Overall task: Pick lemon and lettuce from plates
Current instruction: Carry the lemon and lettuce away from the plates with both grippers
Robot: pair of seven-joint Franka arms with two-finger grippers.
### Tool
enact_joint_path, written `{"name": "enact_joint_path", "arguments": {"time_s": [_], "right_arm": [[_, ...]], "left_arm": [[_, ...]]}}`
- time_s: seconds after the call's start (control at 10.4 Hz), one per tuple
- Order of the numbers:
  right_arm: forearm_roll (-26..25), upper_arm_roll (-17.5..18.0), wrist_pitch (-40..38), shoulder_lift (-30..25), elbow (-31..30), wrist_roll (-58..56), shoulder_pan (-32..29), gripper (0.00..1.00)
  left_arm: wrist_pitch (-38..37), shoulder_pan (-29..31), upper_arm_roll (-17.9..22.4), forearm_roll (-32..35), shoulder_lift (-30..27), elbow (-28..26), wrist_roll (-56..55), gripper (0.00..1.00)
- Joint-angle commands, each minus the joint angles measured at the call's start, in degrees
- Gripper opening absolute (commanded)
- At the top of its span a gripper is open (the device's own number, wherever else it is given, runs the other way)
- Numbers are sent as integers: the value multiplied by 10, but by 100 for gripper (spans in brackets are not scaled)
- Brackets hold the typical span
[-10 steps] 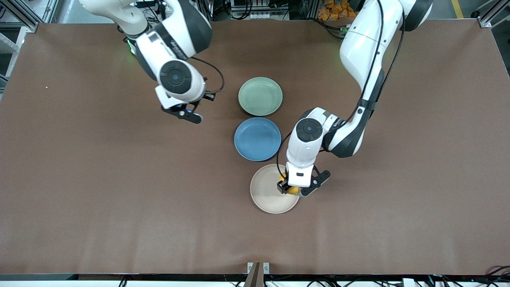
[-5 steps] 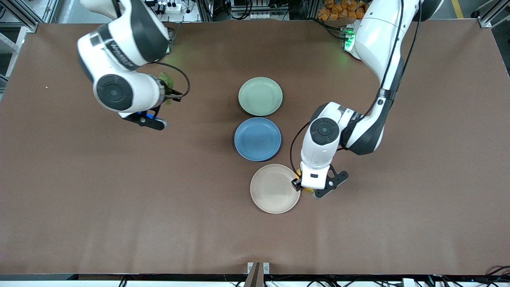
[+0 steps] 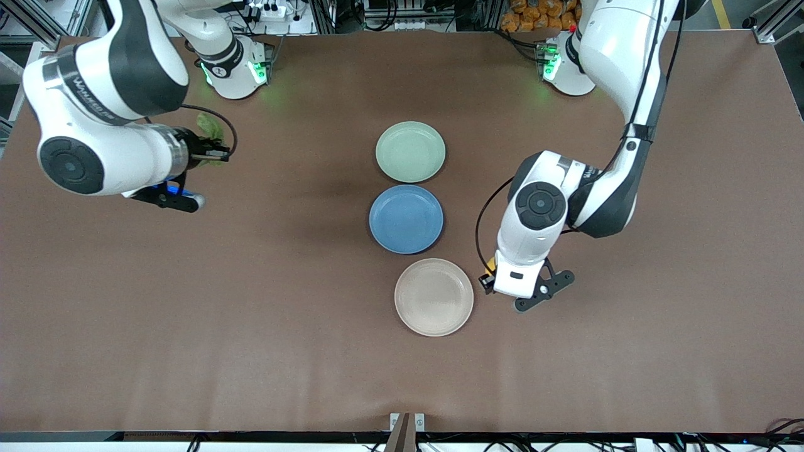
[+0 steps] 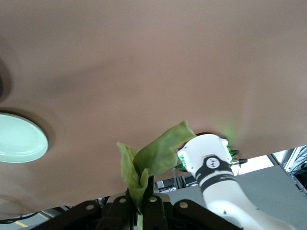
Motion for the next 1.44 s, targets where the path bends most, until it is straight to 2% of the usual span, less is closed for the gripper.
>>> {"name": "enact_joint_path", "arguments": {"time_s": [0.0,0.29,0.67,0.96,1.34], "right_arm": [[-21,7,-13,-13,3,-72,-43,4],[-74,8,-5,-5,8,-142,-92,4],[-81,8,60,30,-4,-159,-114,4],[-81,8,135,30,-58,-197,-138,4],[-81,8,242,30,-126,-197,-138,4]], "left_arm": [[-31,22,-4,-13,-18,-15,62,0],[-61,43,-3,-12,-19,-15,119,0],[-69,72,-3,-13,-12,-15,176,0],[-69,97,-4,-13,0,-15,225,0],[-69,122,-4,-28,22,-18,274,0]]}}
